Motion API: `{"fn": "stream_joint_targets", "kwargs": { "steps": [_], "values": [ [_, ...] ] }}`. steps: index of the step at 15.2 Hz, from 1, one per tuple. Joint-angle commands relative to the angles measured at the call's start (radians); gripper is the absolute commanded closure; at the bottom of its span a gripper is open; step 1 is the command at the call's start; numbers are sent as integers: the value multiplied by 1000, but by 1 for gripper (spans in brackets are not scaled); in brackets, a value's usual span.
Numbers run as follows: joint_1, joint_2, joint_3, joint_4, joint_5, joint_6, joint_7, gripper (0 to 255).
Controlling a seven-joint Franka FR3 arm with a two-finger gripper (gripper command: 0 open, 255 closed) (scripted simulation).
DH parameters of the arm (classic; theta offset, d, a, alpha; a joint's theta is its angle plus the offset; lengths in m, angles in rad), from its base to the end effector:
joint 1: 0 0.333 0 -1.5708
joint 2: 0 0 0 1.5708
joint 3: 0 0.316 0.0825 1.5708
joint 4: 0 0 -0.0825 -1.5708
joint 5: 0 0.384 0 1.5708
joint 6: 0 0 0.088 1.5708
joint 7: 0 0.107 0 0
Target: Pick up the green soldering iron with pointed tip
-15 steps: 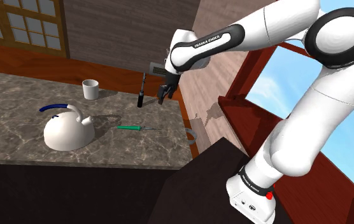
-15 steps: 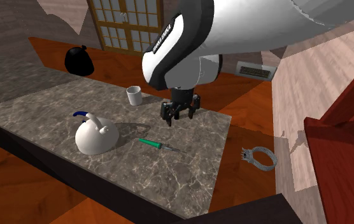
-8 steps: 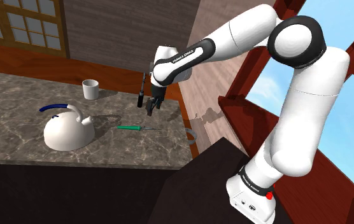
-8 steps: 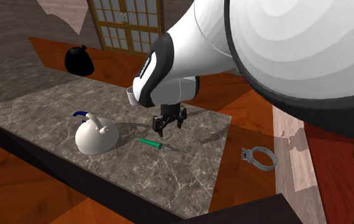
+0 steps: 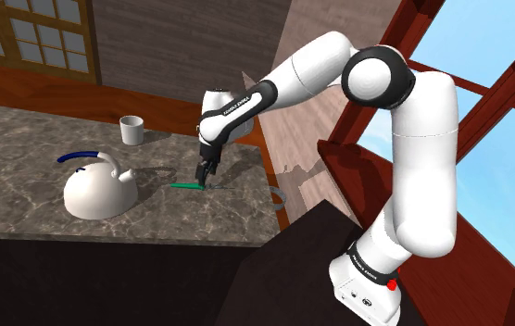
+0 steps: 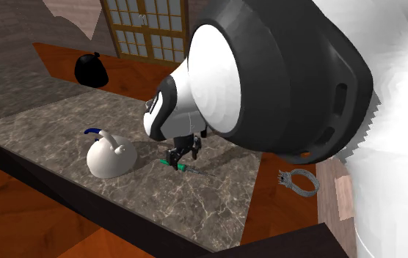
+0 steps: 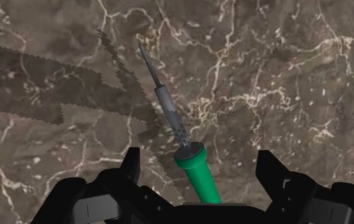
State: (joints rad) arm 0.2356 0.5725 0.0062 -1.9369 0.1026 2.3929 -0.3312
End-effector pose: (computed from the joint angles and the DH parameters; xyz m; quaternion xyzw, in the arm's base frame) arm 0.5911 0.1466 0.1764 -0.9676 -0.2434 0.0566 0.0369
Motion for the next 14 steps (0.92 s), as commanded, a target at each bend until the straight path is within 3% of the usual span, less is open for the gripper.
{"fn": "stream_joint_targets", "kwargs": {
  "steps": [1, 8, 9, 14],
  "values": [
    [1, 31, 2, 16, 0, 13, -4, 0],
    [0, 94, 5, 32, 3, 60, -9, 0],
    [0, 95, 5, 33, 3, 61, -8, 255],
    [0, 95, 5, 32, 3, 60, -9, 255]
  ]
}}
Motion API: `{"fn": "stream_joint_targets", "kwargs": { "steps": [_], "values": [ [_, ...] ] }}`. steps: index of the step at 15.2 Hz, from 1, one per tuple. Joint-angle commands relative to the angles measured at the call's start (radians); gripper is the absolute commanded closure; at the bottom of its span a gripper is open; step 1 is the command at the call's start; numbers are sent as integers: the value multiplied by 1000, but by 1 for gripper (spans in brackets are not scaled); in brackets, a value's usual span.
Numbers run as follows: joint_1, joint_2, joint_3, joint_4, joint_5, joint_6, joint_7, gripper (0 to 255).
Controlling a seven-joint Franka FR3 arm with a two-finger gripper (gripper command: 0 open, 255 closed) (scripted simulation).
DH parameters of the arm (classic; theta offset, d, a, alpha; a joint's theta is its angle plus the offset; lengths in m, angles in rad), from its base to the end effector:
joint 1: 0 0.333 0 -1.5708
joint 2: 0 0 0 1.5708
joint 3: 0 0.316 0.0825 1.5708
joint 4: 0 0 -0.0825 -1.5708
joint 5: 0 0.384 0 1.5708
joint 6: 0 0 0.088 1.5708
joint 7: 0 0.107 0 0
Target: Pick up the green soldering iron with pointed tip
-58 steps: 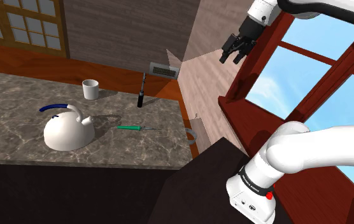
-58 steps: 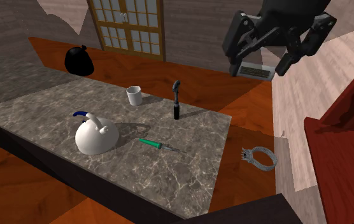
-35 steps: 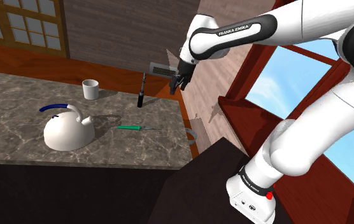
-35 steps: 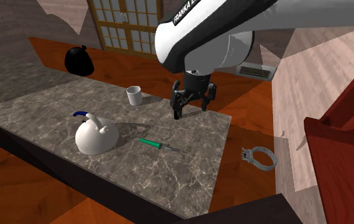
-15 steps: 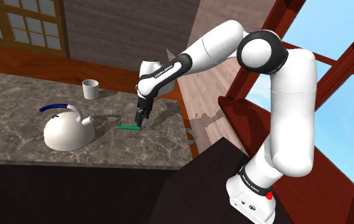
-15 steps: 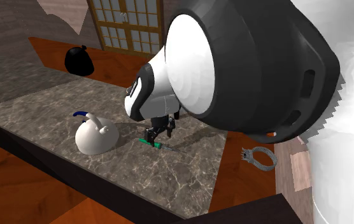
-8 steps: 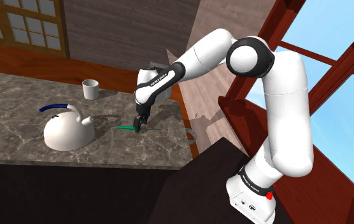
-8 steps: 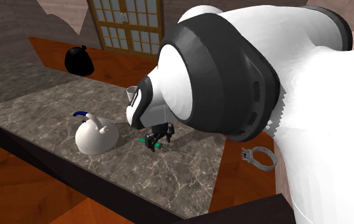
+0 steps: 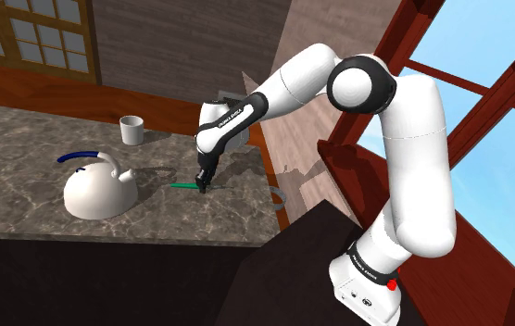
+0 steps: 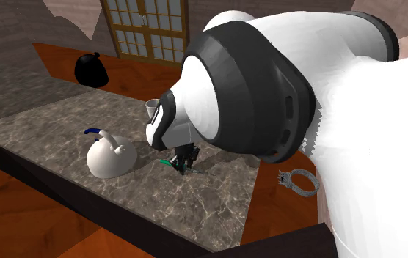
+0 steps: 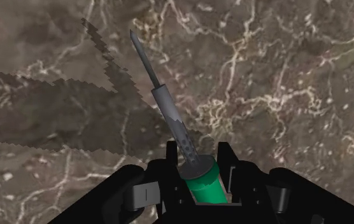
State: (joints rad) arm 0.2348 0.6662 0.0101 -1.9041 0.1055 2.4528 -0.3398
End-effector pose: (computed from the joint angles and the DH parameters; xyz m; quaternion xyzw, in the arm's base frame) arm 0.5938 0.1483 0.1355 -0.9670 -0.2456 0.0570 0.0370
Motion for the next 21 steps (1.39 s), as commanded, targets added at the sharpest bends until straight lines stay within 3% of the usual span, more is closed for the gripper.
{"fn": "stream_joint_targets", "kwargs": {
  "steps": [1, 21],
  "values": [
    [0, 1, 1, 0, 0, 0, 0, 255],
    [3, -163, -5, -28, -9, -136, 14, 255]
  ]
}}
